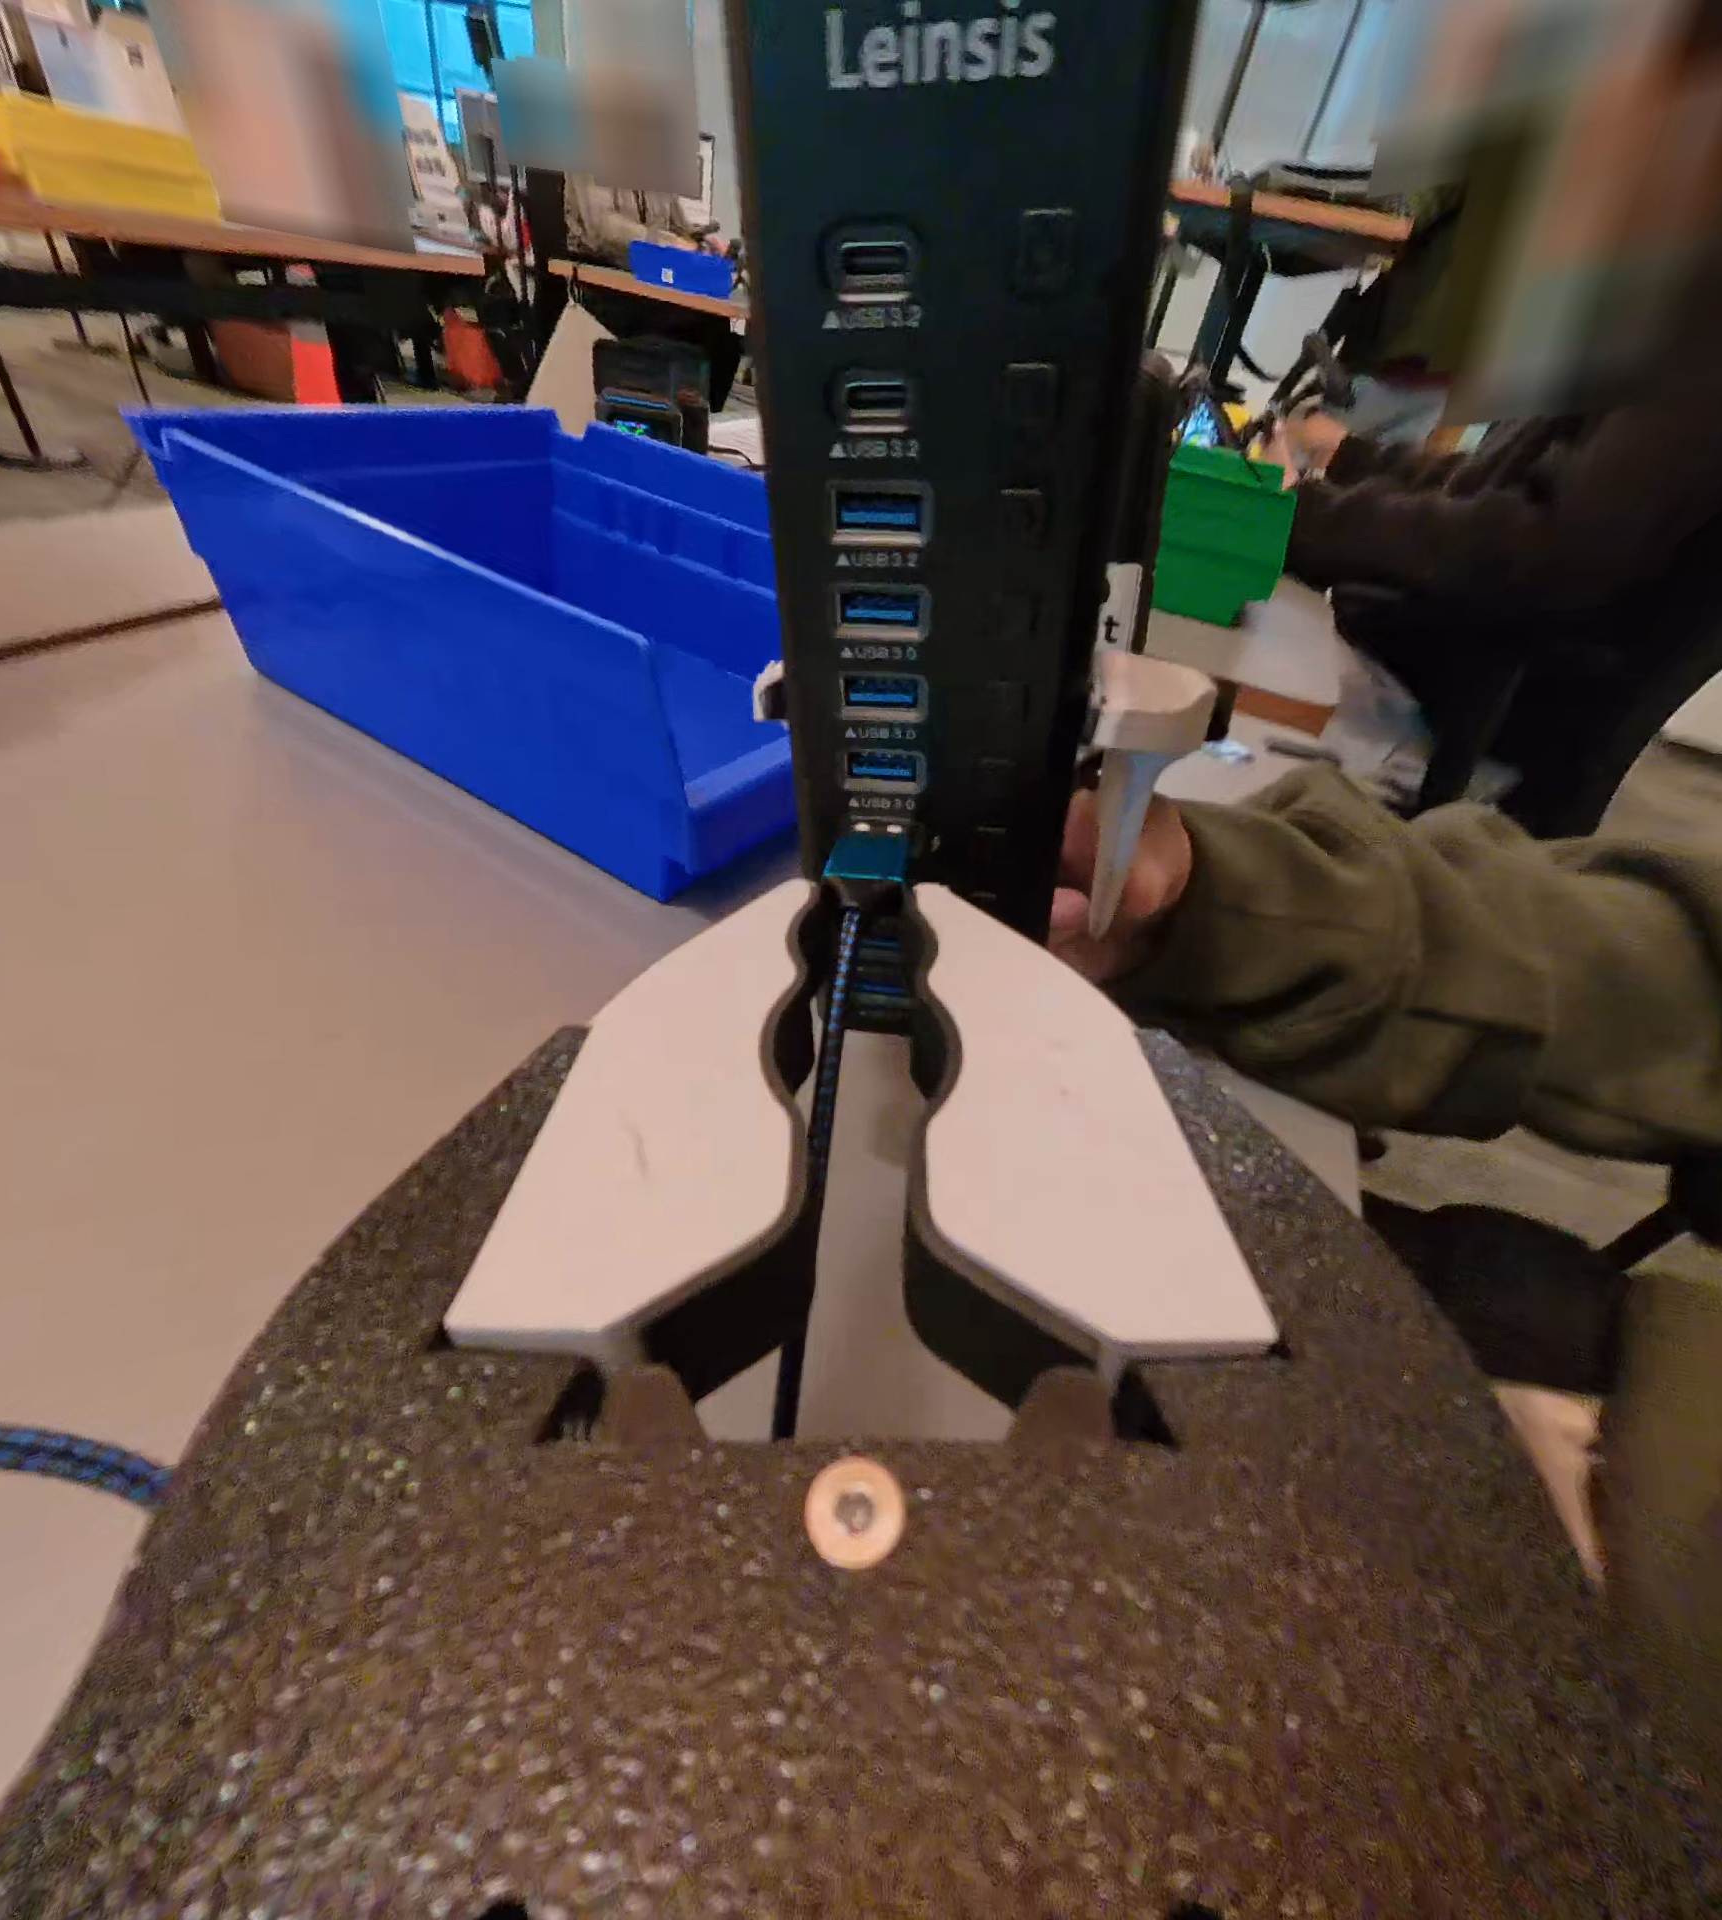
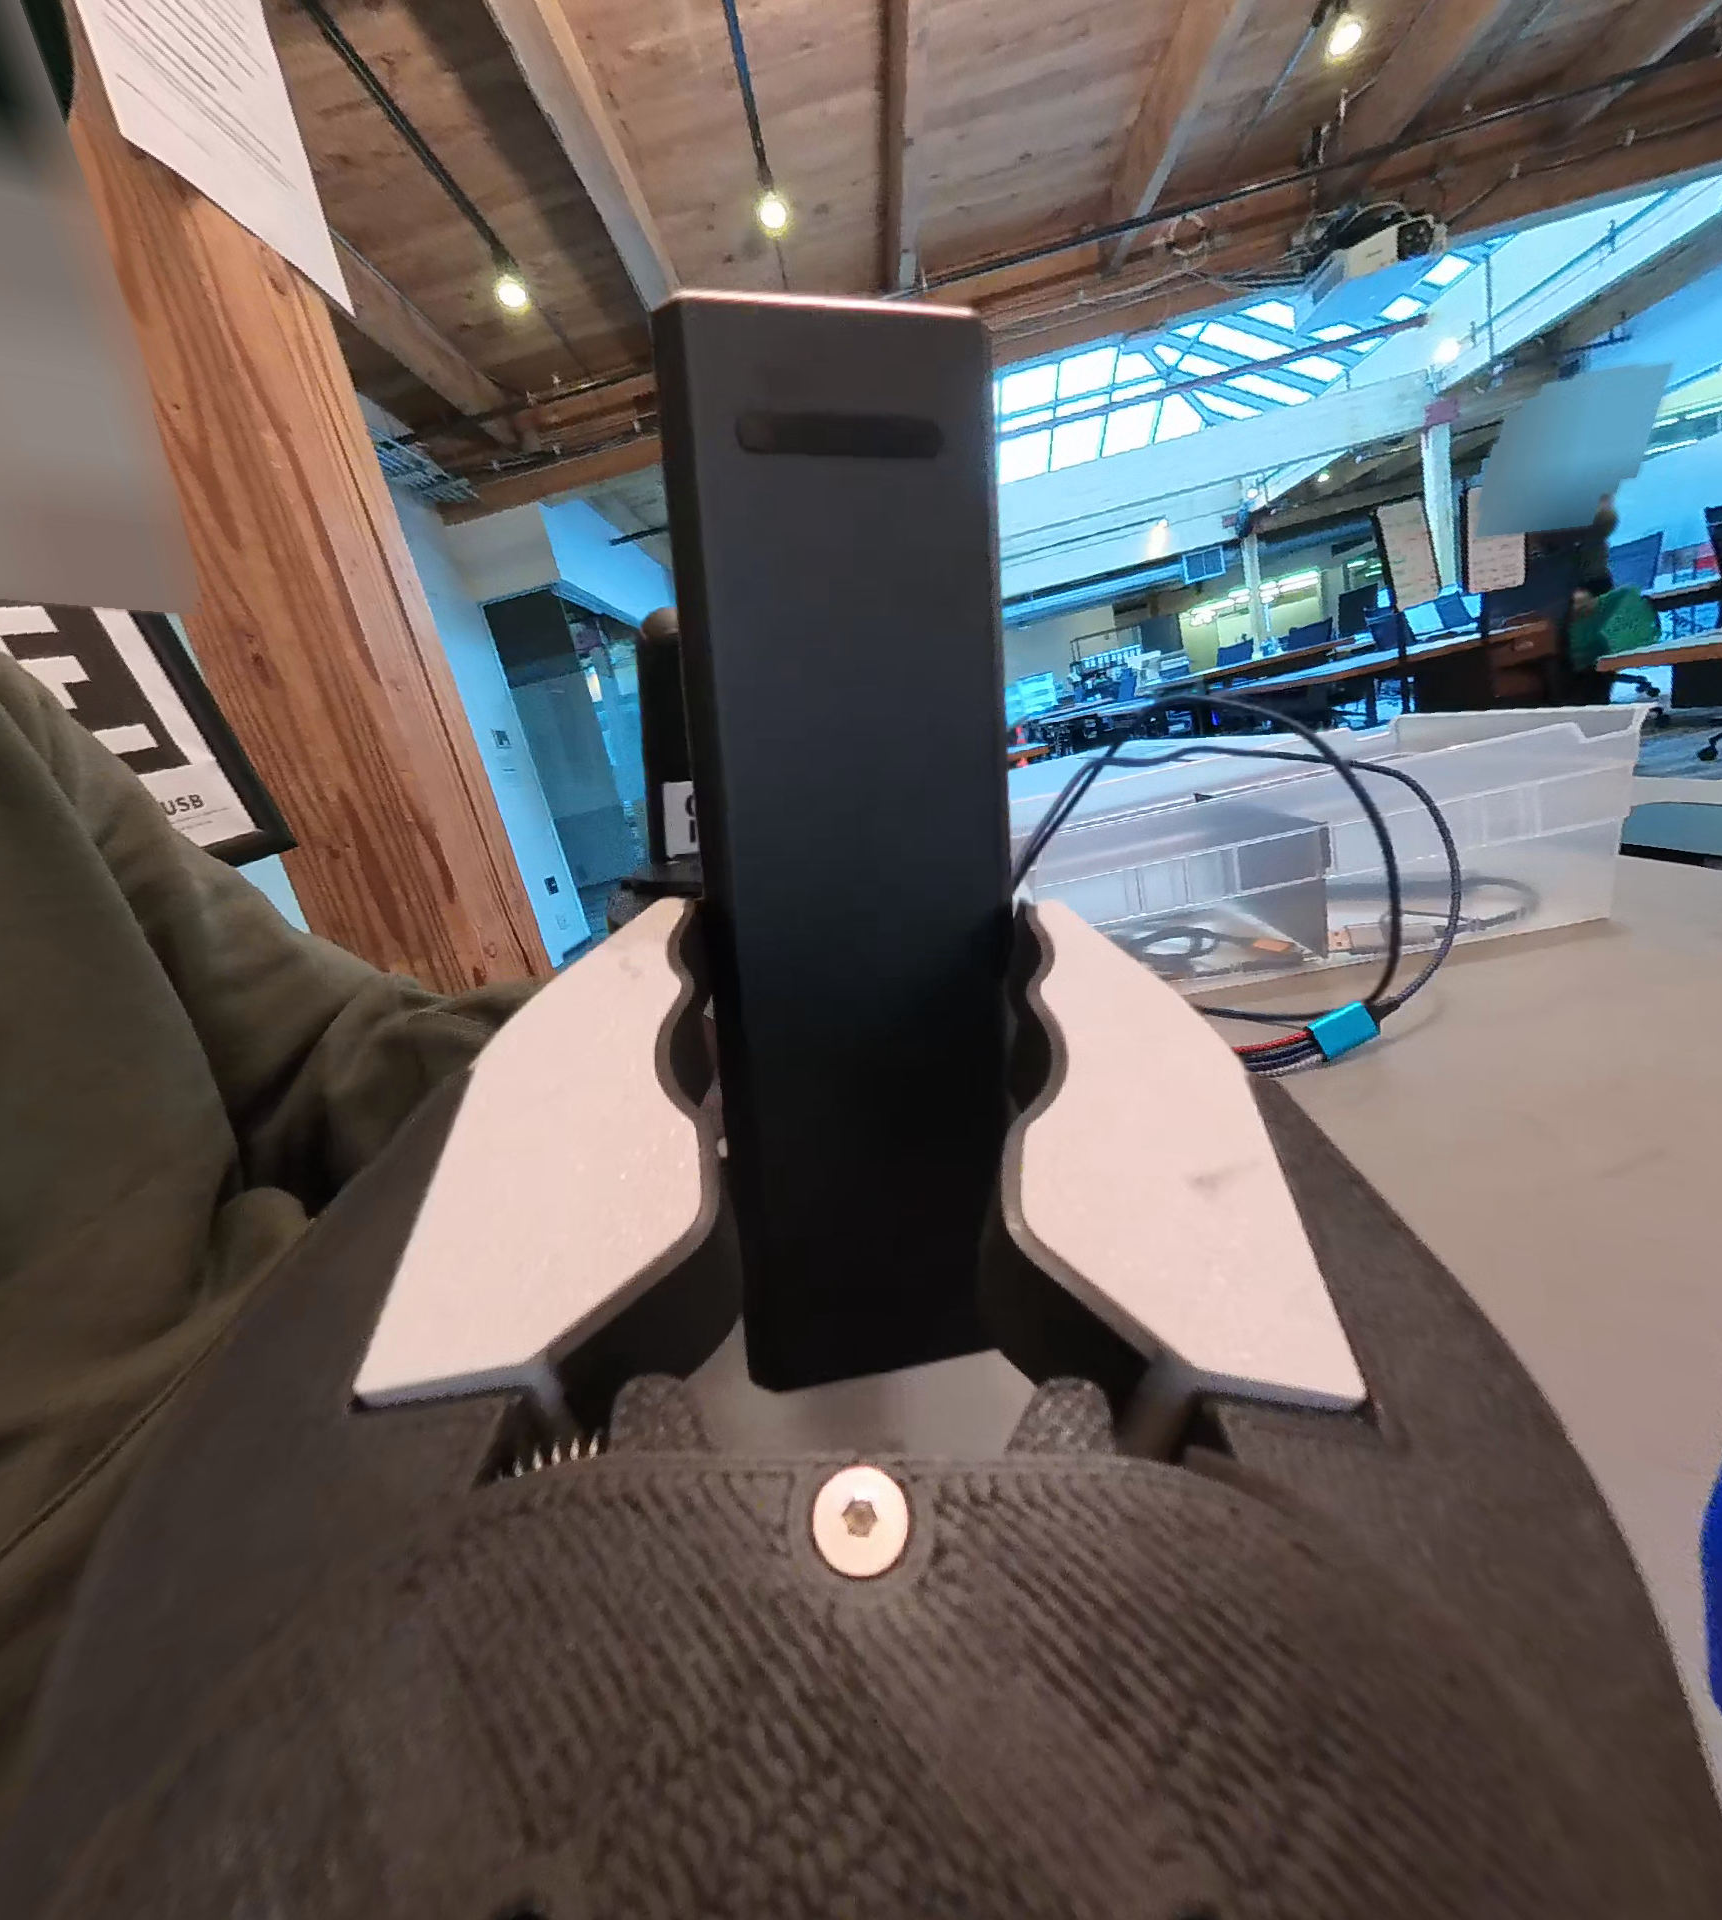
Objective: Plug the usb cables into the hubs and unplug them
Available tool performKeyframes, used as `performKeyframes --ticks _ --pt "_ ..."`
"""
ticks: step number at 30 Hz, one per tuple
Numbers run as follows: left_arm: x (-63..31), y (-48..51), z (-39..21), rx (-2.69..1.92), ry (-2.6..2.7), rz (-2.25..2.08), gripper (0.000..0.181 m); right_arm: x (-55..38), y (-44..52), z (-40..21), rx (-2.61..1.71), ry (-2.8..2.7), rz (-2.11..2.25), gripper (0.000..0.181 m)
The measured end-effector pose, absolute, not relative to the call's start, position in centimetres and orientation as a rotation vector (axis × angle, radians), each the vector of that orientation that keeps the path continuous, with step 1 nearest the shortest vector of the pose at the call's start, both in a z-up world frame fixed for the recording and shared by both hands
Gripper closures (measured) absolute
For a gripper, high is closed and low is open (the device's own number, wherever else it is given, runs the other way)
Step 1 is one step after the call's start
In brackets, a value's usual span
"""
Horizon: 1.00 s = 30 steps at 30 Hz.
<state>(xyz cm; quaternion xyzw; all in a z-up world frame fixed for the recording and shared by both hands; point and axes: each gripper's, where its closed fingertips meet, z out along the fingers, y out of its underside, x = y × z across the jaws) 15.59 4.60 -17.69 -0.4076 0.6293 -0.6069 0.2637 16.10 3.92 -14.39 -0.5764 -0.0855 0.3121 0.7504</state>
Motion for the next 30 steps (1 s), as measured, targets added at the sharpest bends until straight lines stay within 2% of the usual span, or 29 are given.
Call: performKeyframes --ticks 17,19,25,30 --pt "15.27 4.13 -17.64 -1.021 1.698 -1.662 0.161 15.82 3.71 -14.32 -1.252 -0.211 0.692 0.124" --pt "15.25 4.15 -17.57 -1.015 1.696 -1.651 0.168 15.82 3.66 -14.28 -1.247 -0.212 0.693 0.124" --pt "15.58 4.26 -17.35 -1.038 1.662 -1.492 0.168 16.13 3.64 -14.17 -1.236 -0.193 0.683 0.124" --pt "15.87 4.12 -17.45 -1.217 1.555 -1.703 0.169 16.41 3.86 -14.22 -1.241 -0.161 0.698 0.124"
